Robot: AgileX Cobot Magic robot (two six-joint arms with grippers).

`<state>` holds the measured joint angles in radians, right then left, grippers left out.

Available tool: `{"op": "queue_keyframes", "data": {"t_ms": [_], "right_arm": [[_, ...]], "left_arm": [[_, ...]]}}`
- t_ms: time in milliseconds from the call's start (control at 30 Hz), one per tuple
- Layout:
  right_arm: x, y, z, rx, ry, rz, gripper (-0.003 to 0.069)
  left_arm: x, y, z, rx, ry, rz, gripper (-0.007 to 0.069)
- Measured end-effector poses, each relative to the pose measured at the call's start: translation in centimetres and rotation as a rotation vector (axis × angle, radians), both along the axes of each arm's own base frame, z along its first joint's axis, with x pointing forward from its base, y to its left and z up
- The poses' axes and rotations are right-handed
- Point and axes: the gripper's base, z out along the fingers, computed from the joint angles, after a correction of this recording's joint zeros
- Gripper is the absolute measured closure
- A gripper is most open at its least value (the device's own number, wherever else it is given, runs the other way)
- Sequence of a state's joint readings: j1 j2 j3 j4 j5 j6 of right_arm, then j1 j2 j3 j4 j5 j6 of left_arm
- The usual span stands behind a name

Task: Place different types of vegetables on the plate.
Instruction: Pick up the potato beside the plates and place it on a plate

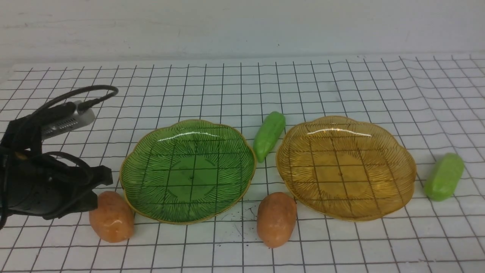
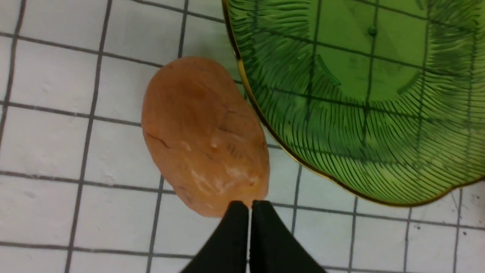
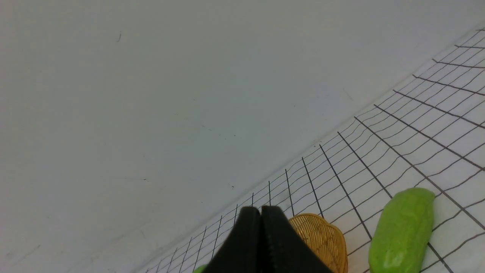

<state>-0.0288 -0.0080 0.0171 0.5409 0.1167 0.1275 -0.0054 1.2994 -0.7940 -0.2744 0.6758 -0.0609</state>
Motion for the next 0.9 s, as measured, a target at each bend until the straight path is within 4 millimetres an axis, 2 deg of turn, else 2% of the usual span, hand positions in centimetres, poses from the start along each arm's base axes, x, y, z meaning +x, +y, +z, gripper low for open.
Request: {"op": "queue_keyframes", "data": {"t_ms": [67, 167, 267, 333, 367, 533, 600, 633, 667, 767, 900], "right_arm": [[-0.2, 0.4, 0.5, -0.025, 0.041, 0.050, 0.0673], [-0.7, 1.1, 3.4, -0.170, 0.063, 0.116, 0.0673], [-0.7, 1.3, 5.5, -0.272, 0.089, 0.145, 0.0673], [-0.4, 1.4, 6.2, -0.319, 0.126, 0.168, 0.0673], [-0.2, 1.5, 6.6, -0.349, 0.143, 0.180, 0.0673], [0.5, 1.7, 6.5, -0.400, 0.221, 0.220, 0.0673], [0.6, 1.8, 6.5, -0.410, 0.228, 0.230, 0.0673], [0.7, 1.8, 6.5, -0.411, 0.227, 0.230, 0.0673], [0.7, 1.8, 6.5, -0.412, 0.221, 0.228, 0.0673], [0.7, 1.7, 6.7, -0.413, 0.203, 0.215, 0.0673], [0.7, 1.6, 6.8, -0.415, 0.195, 0.209, 0.0673]], "left_arm": [[0.5, 0.1, -0.4, 0.003, -0.004, 0.007, 0.0627], [1.6, 0.2, -1.4, 0.011, -0.018, 0.022, 0.0580], [2.2, 0.3, -2.0, 0.016, -0.023, 0.032, 0.0494], [2.5, 0.3, -2.3, 0.016, -0.027, 0.037, 0.0432], [2.7, 0.3, -2.6, 0.010, -0.028, 0.045, 0.0378], [3.2, 0.2, -3.3, -0.004, -0.017, 0.063, 0.0199], [3.7, 0.2, -4.1, -0.010, -0.006, 0.077, 0.0088], [3.8, 0.2, -4.2, -0.011, -0.005, 0.078, 0.0081], [3.9, 0.2, -4.8, -0.013, 0.012, 0.082, 0.0043], [4.2, 0.2, -6.0, -0.013, 0.055, 0.084, 0.0008], [4.4, 0.2, -6.9, -0.016, 0.098, 0.083, 0.0027]]}}
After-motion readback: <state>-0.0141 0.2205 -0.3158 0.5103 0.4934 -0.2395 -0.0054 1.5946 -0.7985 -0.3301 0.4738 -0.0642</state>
